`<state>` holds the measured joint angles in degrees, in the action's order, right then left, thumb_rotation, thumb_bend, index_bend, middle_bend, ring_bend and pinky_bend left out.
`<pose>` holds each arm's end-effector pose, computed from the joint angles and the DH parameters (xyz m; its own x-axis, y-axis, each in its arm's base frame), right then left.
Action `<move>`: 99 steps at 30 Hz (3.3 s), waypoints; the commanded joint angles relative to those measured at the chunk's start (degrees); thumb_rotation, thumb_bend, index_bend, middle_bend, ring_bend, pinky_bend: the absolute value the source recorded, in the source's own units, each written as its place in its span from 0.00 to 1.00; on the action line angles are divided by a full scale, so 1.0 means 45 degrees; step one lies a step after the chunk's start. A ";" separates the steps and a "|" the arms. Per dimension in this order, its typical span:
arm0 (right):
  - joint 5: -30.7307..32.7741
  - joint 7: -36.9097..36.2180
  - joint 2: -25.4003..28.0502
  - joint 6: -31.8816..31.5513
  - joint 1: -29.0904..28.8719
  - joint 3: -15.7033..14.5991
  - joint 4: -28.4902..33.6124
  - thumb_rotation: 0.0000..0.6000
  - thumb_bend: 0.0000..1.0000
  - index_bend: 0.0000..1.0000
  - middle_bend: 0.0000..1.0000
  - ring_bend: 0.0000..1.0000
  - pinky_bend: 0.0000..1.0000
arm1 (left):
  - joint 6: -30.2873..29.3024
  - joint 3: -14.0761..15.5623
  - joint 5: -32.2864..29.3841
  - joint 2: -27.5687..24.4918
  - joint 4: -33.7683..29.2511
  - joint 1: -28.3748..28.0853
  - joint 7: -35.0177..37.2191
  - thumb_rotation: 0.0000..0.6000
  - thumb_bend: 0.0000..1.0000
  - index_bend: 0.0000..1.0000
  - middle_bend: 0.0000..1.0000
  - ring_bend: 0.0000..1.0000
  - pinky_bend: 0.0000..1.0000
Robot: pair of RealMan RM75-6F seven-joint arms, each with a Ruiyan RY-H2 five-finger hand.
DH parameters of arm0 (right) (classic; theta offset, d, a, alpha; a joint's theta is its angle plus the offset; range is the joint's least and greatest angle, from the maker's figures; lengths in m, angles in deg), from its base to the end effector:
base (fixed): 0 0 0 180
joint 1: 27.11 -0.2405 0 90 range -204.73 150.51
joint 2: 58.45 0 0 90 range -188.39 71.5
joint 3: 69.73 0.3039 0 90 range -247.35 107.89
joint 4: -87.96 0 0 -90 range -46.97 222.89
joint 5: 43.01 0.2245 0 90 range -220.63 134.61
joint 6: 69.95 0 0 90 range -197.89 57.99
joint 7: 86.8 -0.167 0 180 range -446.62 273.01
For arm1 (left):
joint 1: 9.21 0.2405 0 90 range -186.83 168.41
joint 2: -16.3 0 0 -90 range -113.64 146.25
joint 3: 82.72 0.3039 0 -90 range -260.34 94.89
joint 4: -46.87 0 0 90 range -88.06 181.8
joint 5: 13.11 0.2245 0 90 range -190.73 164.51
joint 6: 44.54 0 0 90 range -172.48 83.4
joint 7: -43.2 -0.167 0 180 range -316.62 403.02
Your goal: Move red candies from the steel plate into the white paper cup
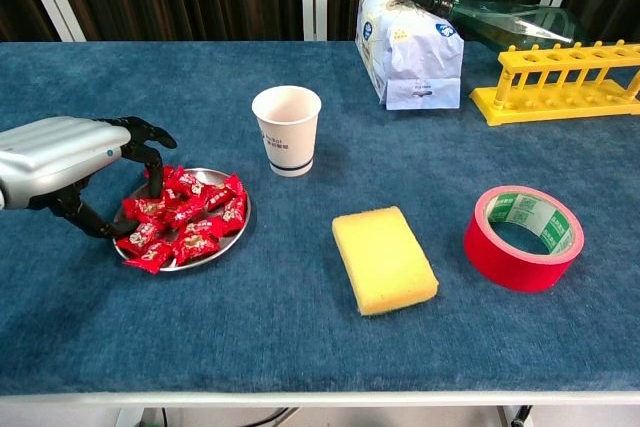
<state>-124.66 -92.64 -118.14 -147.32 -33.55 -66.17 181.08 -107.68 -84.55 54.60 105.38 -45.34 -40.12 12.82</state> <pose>-0.3750 -0.2206 0.1816 0.3449 -0.1023 0.9330 -0.9348 0.0522 0.3513 -0.2276 0.3081 -0.0512 0.5308 0.2967 0.7939 0.8341 -0.3490 -0.4272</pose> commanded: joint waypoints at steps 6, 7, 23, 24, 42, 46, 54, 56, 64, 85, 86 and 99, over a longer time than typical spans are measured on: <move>0.0040 0.0032 -0.0005 0.0042 -0.0019 0.0006 0.0005 1.00 0.24 0.02 0.01 0.00 0.00 | 0.0073 -0.0039 0.0111 0.0130 0.0180 -0.0024 0.0218 1.00 0.29 0.51 0.14 0.01 0.11; 0.0049 0.0036 -0.0006 0.0049 -0.0021 0.0008 0.0005 1.00 0.24 0.02 0.01 0.00 0.00 | 0.0078 -0.0050 0.0118 0.0155 0.0210 -0.0020 0.0269 1.00 0.30 0.52 0.14 0.01 0.11; 0.0031 0.0038 0.0000 0.0020 -0.0015 0.0003 0.0021 1.00 0.24 0.02 0.01 0.00 0.00 | -0.0732 -0.0634 0.0792 -0.0799 -0.1199 0.0069 0.0727 1.00 0.37 0.58 0.16 0.01 0.11; 0.0029 0.0042 0.0001 0.0009 -0.0011 0.0004 0.0027 1.00 0.24 0.02 0.01 0.00 0.00 | -0.0728 -0.0752 0.0773 -0.0881 -0.1332 0.0011 0.0716 1.00 0.37 0.58 0.16 0.01 0.11; 0.0031 -0.0259 0.0077 -0.0140 0.0048 0.0077 -0.0075 1.00 0.24 0.02 0.01 0.00 0.00 | 0.0928 -0.3499 -0.1373 0.1431 0.0329 -0.3249 -0.0205 1.00 0.38 0.59 0.18 0.02 0.11; -0.0098 -0.0376 0.0124 -0.0124 0.0040 0.0028 -0.0091 1.00 0.24 0.02 0.01 0.00 0.00 | 0.1024 -0.3486 -0.1503 0.2006 0.1188 -0.3613 -0.0035 1.00 0.38 0.57 0.18 0.02 0.11; -0.0060 -0.0564 0.0162 -0.0106 0.0038 0.0057 -0.0170 1.00 0.24 0.02 0.01 0.00 0.00 | 0.0462 -0.3225 -0.1385 0.1697 0.0903 -0.3458 0.0013 1.00 0.33 0.20 0.17 0.02 0.11; -0.0048 -0.0505 0.0148 -0.0047 0.0012 0.0048 -0.0158 1.00 0.24 0.02 0.01 0.00 0.00 | 0.0233 -0.3130 -0.1218 0.1441 0.0492 -0.3328 0.0014 1.00 0.33 0.17 0.17 0.02 0.11; 0.0015 -0.0283 0.0088 -0.0076 0.0023 0.0055 -0.0079 1.00 0.24 0.02 0.01 0.00 0.00 | -0.0873 -0.1496 -0.0961 -0.0248 -0.2097 -0.1986 -0.0864 1.00 0.33 0.31 0.17 0.02 0.11; -0.0046 0.0040 0.0007 0.0025 -0.0023 -0.0037 0.0006 1.00 0.24 0.02 0.02 0.00 0.00 | -0.0659 0.0232 -0.2071 -0.0100 -0.1920 -0.0924 -0.1548 1.00 0.28 0.38 0.14 0.02 0.11; -0.0043 0.0029 0.0008 0.0029 -0.0027 -0.0032 0.0001 1.00 0.24 0.02 0.02 0.00 0.00 | -0.0627 0.0224 -0.2126 -0.0053 -0.1864 -0.0939 -0.1603 1.00 0.28 0.38 0.14 0.02 0.11; 0.0007 0.0020 0.0018 0.0077 -0.0049 -0.0019 -0.0006 1.00 0.24 0.02 0.02 0.00 0.00 | -0.0204 -0.0056 -0.2512 0.0393 -0.1329 -0.1131 -0.1627 1.00 0.27 0.39 0.14 0.02 0.11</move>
<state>-124.63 -92.55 -118.05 -146.98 -33.77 -66.26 181.06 -108.76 -84.72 43.52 107.08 -51.41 -45.10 5.69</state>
